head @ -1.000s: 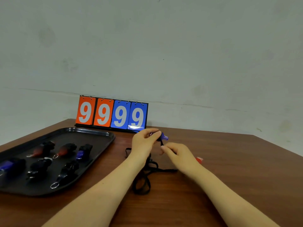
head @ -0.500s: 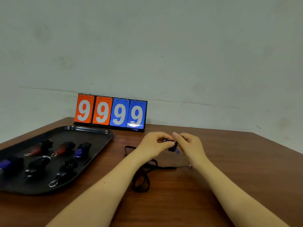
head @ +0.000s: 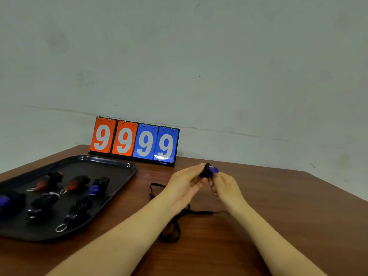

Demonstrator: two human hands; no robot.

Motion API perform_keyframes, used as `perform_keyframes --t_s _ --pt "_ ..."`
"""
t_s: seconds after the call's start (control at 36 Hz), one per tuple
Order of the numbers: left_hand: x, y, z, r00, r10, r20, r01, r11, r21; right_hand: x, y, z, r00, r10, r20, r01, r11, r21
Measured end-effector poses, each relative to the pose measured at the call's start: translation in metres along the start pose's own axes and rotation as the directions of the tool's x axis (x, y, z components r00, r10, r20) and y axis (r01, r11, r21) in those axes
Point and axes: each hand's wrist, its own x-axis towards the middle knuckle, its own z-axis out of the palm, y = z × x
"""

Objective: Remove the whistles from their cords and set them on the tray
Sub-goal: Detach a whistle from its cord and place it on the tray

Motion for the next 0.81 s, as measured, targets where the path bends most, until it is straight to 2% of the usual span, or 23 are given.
perform_keyframes --t_s 0.06,0.14,0.22,0.28,0.31,0.33,0.39,0.44,0.53,0.69,0.81 --pt "0.001 0.001 -0.002 0.999 -0.015 -0.047 0.012 0.998 -0.067 0.000 0.003 0.000 0.993 -0.117 0.010 0.117 0.978 -0.170" --pt "0.004 0.001 -0.007 0.990 -0.004 -0.142 -0.006 0.998 -0.069 -0.004 0.001 0.003 0.979 -0.181 0.097 0.202 0.937 -0.286" --pt "0.008 -0.003 -0.013 0.971 0.055 -0.233 -0.047 0.998 0.040 -0.005 0.003 0.006 0.970 -0.149 0.192 0.213 0.899 -0.382" --pt "0.011 -0.004 -0.015 0.952 0.143 -0.269 -0.085 0.973 0.216 -0.006 0.003 0.006 0.967 -0.130 0.218 0.216 0.873 -0.437" --pt "0.012 -0.004 -0.016 0.938 0.221 -0.268 -0.109 0.920 0.376 -0.007 0.003 0.005 0.968 -0.133 0.214 0.221 0.860 -0.461" --pt "0.013 -0.002 -0.016 0.918 0.319 -0.236 -0.137 0.813 0.566 -0.006 0.003 0.005 0.969 -0.139 0.206 0.225 0.843 -0.488" --pt "0.014 0.000 -0.013 0.874 0.476 -0.098 -0.193 0.527 0.828 -0.006 0.003 0.003 0.969 -0.156 0.189 0.236 0.808 -0.541" --pt "0.015 -0.001 -0.013 0.848 0.530 0.001 -0.231 0.368 0.901 -0.004 0.005 0.002 0.970 -0.179 0.164 0.242 0.783 -0.574" --pt "0.015 -0.001 -0.015 0.834 0.550 0.032 -0.215 0.272 0.938 -0.003 0.004 -0.001 0.970 -0.224 0.089 0.235 0.786 -0.573" --pt "0.016 0.000 -0.021 0.857 0.513 0.051 -0.190 0.222 0.956 -0.004 0.006 -0.002 0.951 -0.303 0.061 0.281 0.764 -0.582" --pt "0.018 0.002 -0.019 0.884 0.467 0.010 -0.184 0.328 0.927 -0.003 0.008 -0.006 0.913 -0.408 -0.002 0.330 0.743 -0.582"
